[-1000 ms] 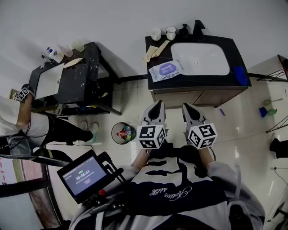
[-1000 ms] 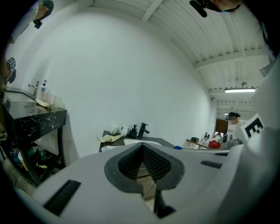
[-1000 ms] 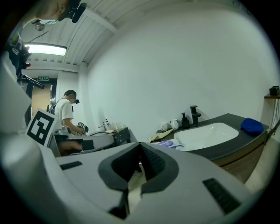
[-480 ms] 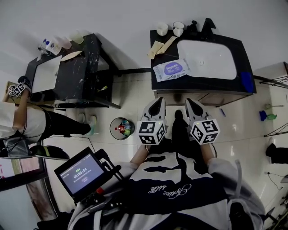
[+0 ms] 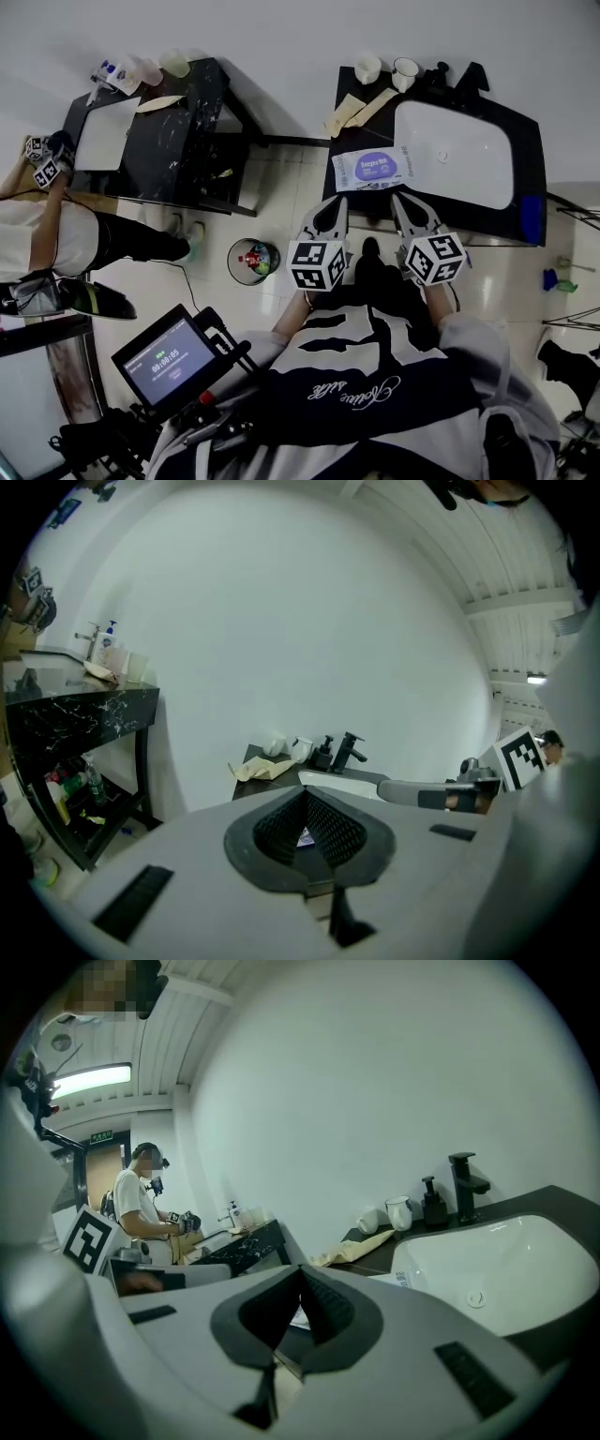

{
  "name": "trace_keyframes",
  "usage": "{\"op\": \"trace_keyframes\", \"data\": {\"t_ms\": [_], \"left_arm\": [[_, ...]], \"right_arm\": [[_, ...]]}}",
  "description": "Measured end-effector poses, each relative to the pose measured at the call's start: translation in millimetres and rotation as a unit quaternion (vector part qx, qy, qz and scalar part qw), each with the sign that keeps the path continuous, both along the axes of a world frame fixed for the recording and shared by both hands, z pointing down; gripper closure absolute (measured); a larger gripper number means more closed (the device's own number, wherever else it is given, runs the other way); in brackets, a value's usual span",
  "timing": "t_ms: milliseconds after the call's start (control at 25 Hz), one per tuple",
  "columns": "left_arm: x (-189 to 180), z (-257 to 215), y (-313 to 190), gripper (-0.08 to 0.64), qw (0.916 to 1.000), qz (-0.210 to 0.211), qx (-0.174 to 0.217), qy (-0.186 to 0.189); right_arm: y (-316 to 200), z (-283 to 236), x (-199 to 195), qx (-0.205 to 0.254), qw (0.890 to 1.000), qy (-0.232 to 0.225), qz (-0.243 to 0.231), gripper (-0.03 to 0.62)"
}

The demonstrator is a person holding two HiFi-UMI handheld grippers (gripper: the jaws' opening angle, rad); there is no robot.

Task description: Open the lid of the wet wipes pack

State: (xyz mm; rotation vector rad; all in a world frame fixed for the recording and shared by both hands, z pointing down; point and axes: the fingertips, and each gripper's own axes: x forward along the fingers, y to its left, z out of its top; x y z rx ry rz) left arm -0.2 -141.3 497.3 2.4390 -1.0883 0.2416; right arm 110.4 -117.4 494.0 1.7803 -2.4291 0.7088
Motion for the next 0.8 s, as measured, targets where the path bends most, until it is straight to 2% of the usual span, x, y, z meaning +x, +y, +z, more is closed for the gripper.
{"op": "trace_keyframes", "data": {"t_ms": [160, 360, 640, 720, 800], "left_arm": [[11, 8, -10, 0.561, 0.9997, -0.011, -0.020, -0.007], [19, 36, -22, 0.561, 0.9975, -0.026, -0.058, -0.030], [33, 85, -43, 0.561, 0.9917, -0.051, -0.109, -0.045], [36, 97, -48, 0.561, 0.9900, -0.053, -0.122, -0.047], [40, 105, -52, 0.561, 0.9881, -0.054, -0.137, -0.043]], "right_arm": [[-15, -1, 1, -0.012, 0.999, 0.004, -0.045, 0.592], [-27, 12, -1, -0.038, 0.991, 0.055, -0.113, 0.593], [-55, 52, 7, -0.076, 0.973, 0.101, -0.195, 0.592], [-60, 63, 7, -0.083, 0.964, 0.120, -0.221, 0.593], [-63, 71, 6, -0.086, 0.951, 0.151, -0.254, 0.592]]}}
